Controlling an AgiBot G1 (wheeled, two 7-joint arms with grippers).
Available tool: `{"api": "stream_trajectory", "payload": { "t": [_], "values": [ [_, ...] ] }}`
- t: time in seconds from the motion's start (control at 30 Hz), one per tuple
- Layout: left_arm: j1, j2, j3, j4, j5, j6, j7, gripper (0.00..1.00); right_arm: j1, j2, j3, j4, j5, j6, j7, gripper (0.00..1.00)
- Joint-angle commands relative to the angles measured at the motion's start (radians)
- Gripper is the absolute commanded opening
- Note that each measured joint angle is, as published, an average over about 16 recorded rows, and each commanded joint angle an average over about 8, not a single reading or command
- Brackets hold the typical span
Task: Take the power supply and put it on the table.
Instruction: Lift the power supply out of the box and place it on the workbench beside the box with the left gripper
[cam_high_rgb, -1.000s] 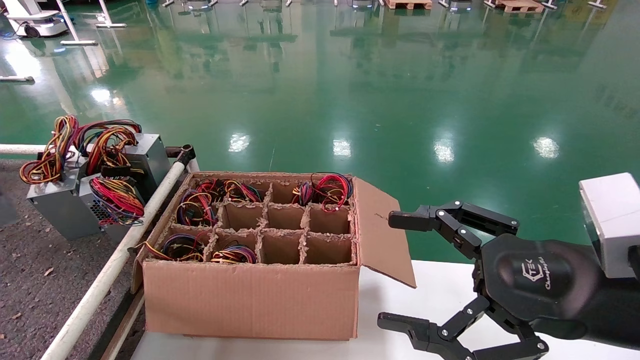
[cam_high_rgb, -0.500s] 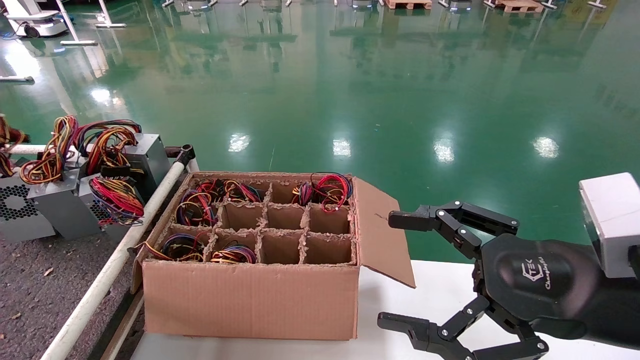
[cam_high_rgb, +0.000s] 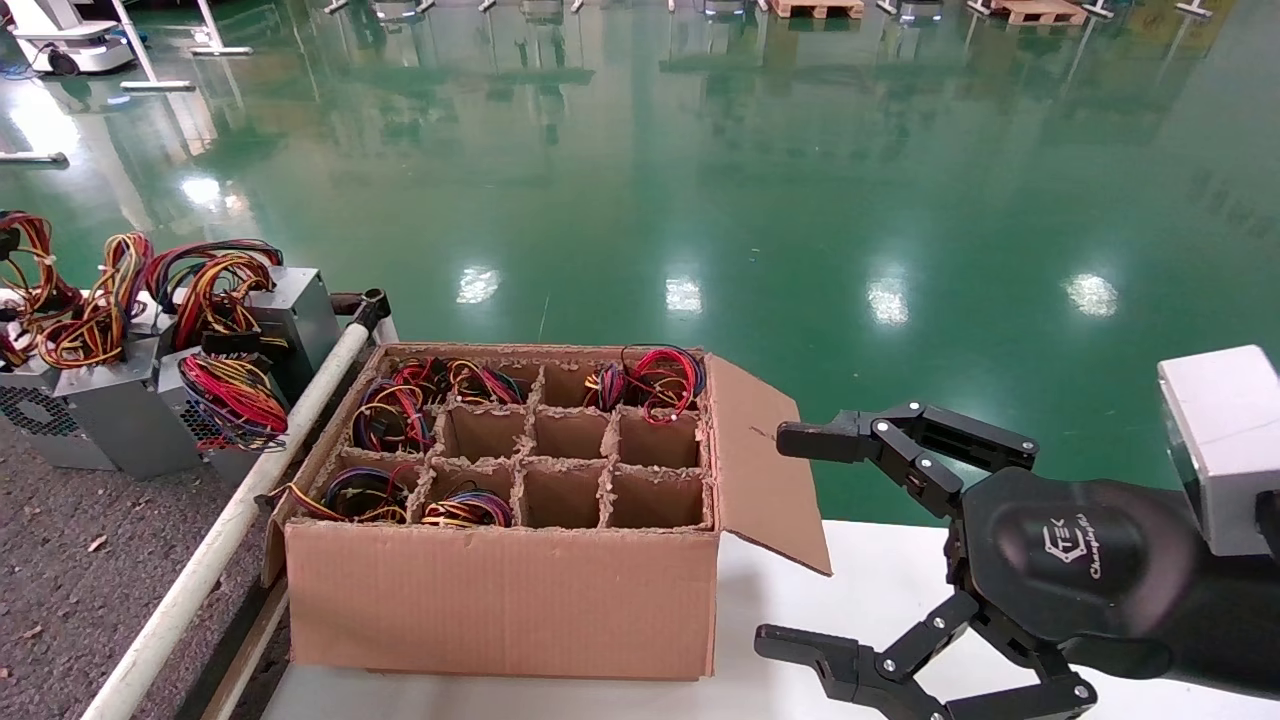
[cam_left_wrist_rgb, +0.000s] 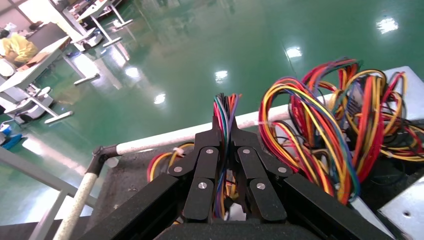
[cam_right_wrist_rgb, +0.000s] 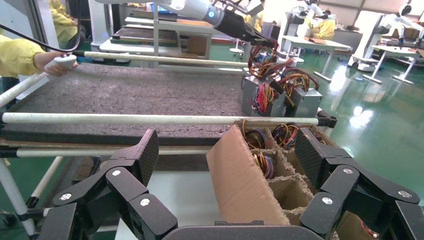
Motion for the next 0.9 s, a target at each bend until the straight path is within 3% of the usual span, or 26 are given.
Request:
{"api": "stream_trajectory", "payload": {
  "t": [0.03, 0.23, 0.27, 0.5, 0.53, 0.9],
  "values": [
    [0.004, 0.0, 0.001, 0.001, 0.001, 0.006, -0.003, 0.0, 0.0, 0.0, 0.0, 0.0, 0.0, 0.0, 0.0, 1.0],
    [0.006, -0.001, 0.003, 0.0, 0.005, 0.013, -0.014, 0.0, 0.0, 0.0, 0.0, 0.0, 0.0, 0.0, 0.0, 1.0],
    [0.006, -0.001, 0.004, 0.001, 0.005, 0.013, -0.016, 0.05, 0.0, 0.0, 0.0, 0.0, 0.0, 0.0, 0.0, 1.0],
    [0.01, -0.001, 0.004, 0.005, 0.005, 0.015, -0.029, 0.92, 0.0, 0.0, 0.0, 0.0, 0.0, 0.0, 0.0, 1.0],
    [0.01, -0.001, 0.004, 0.006, 0.005, 0.015, -0.03, 1.0, 0.0, 0.0, 0.0, 0.0, 0.0, 0.0, 0.0, 1.0],
    [0.01, -0.001, 0.004, 0.006, 0.006, 0.014, -0.027, 1.0, 0.0, 0.0, 0.0, 0.0, 0.0, 0.0, 0.0, 1.0]
  ]
}}
